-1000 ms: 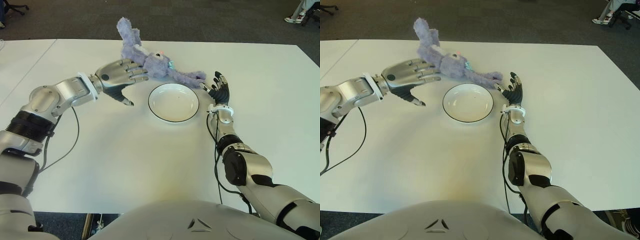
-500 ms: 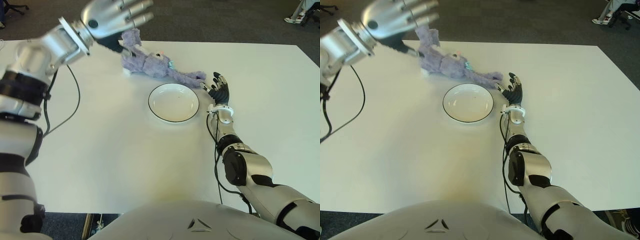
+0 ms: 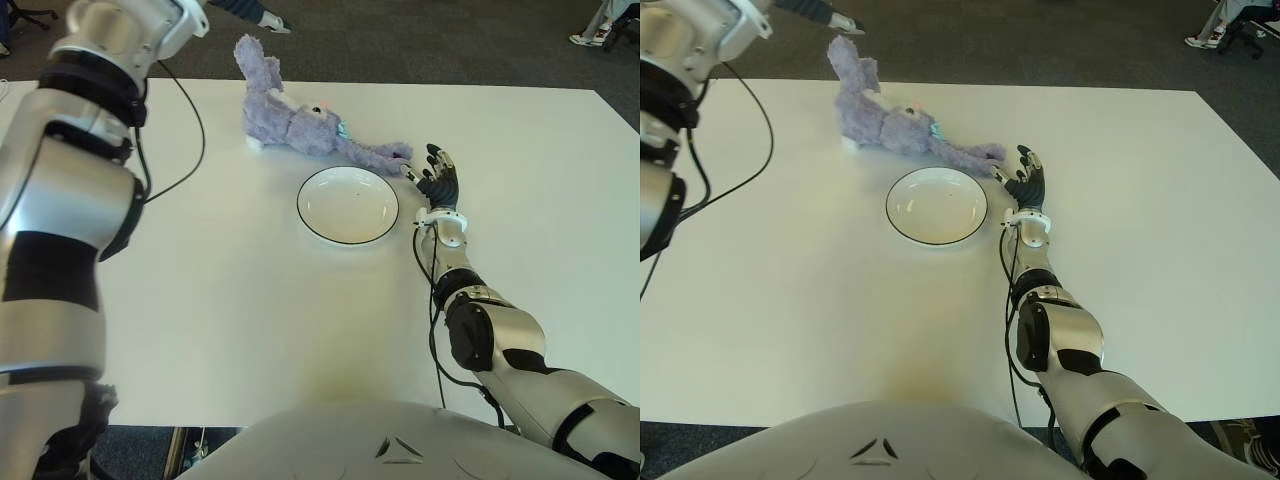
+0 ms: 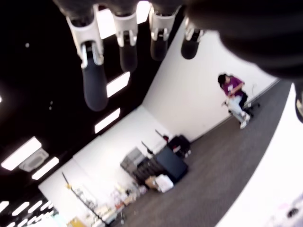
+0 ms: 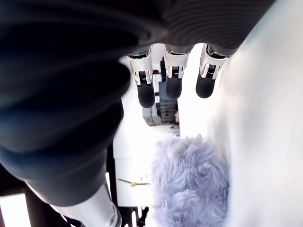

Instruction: Put the doll into the plate.

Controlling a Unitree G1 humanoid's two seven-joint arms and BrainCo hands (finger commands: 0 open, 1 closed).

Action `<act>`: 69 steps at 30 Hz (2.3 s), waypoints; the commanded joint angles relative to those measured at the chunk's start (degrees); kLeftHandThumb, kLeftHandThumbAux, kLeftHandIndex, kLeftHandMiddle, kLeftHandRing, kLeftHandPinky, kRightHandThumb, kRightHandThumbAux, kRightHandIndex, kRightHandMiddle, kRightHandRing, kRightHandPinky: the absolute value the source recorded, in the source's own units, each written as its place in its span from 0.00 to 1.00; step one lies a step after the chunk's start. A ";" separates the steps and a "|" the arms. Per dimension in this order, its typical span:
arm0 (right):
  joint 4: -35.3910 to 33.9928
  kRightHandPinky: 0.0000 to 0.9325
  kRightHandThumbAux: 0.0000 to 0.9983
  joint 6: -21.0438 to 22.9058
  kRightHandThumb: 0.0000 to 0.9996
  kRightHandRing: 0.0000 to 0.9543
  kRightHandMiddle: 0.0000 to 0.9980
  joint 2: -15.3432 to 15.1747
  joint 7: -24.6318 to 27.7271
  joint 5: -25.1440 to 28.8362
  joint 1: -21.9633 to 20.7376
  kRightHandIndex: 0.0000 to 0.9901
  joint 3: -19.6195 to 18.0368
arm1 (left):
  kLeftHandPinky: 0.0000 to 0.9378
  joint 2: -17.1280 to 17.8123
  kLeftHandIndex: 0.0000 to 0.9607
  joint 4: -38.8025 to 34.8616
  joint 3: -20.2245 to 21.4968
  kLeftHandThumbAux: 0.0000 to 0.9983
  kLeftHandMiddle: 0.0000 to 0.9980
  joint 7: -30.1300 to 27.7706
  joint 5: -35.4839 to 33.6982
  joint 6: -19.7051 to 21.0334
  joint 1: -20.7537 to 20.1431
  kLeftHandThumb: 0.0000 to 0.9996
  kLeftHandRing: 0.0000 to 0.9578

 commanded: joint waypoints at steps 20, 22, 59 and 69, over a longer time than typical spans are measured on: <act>8.56 0.04 0.90 7.75 0.24 0.08 0.12 4.00 1.03 1.21 12.66 0.15 -1.50 | 0.08 -9.74 0.00 6.05 2.91 0.31 0.00 -19.09 -12.85 7.76 20.10 0.44 0.03; 8.55 0.03 0.90 7.70 0.24 0.07 0.12 3.95 1.02 1.15 12.77 0.15 -1.44 | 0.08 -10.00 0.00 6.01 3.61 0.31 0.00 -19.82 -14.05 7.97 20.56 0.44 0.03; 8.44 0.07 0.92 6.85 0.34 0.10 0.15 3.28 1.92 2.10 13.21 0.22 -2.51 | 0.47 -7.80 0.00 6.19 0.61 0.39 0.07 -18.79 -13.36 11.88 24.06 0.58 0.36; 8.44 0.07 0.91 6.92 0.35 0.11 0.16 3.19 1.88 1.69 13.07 0.22 -2.53 | 0.49 -8.26 0.13 5.70 0.15 0.44 0.24 -15.73 -14.29 11.86 23.74 0.89 0.42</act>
